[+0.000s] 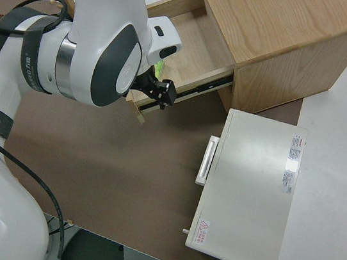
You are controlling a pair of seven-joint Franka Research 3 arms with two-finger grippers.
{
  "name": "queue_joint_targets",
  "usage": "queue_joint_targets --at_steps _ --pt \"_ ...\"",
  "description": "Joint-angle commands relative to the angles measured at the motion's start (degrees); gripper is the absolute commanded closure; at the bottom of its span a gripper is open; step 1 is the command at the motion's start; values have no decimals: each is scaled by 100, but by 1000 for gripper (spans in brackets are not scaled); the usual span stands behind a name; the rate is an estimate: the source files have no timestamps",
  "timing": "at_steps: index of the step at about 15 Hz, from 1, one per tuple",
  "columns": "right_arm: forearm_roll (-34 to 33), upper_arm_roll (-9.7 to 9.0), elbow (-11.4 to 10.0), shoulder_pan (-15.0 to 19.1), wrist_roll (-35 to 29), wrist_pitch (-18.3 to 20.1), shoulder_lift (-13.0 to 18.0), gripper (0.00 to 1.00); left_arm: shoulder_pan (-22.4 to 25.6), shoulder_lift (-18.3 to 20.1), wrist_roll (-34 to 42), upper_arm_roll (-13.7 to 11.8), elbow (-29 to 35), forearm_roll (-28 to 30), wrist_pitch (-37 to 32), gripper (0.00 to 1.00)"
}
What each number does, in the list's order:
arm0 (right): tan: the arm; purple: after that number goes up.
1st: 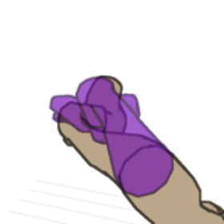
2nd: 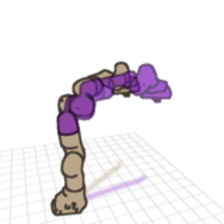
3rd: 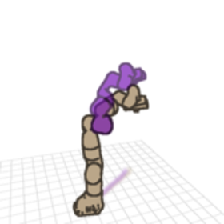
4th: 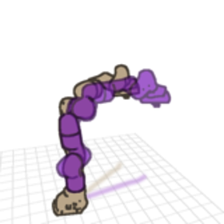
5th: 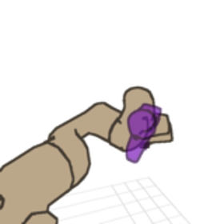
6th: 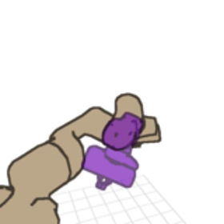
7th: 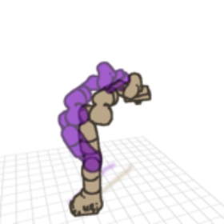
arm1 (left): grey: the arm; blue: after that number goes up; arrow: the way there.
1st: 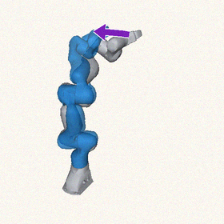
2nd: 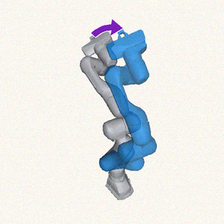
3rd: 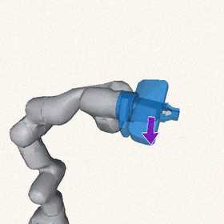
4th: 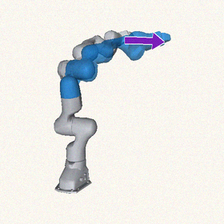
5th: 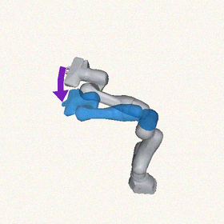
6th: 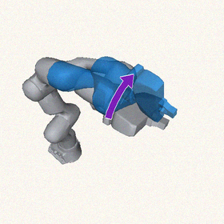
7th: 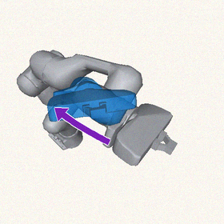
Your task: Slide drawer open with right arm
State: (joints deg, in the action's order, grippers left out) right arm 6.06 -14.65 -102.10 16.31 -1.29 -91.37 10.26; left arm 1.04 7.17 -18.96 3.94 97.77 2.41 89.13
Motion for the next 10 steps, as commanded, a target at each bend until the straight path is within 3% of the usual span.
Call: queue_joint_targets --at_steps 1,3,6,10 --pt "10 -82 348 48 137 75 -252 15 -7 47 51 -25 -21 5 -89 7" --pt "-78 -82 629 48 137 154 -462 15 -7 47 51 -25 -21 5 -89 7" --pt "-245 -91 1244 48 137 338 -928 15 -7 47 51 -25 -21 5 -89 7" --pt "-359 -126 1333 30 137 330 -1035 15 -7 47 51 -25 -21 5 -89 7"
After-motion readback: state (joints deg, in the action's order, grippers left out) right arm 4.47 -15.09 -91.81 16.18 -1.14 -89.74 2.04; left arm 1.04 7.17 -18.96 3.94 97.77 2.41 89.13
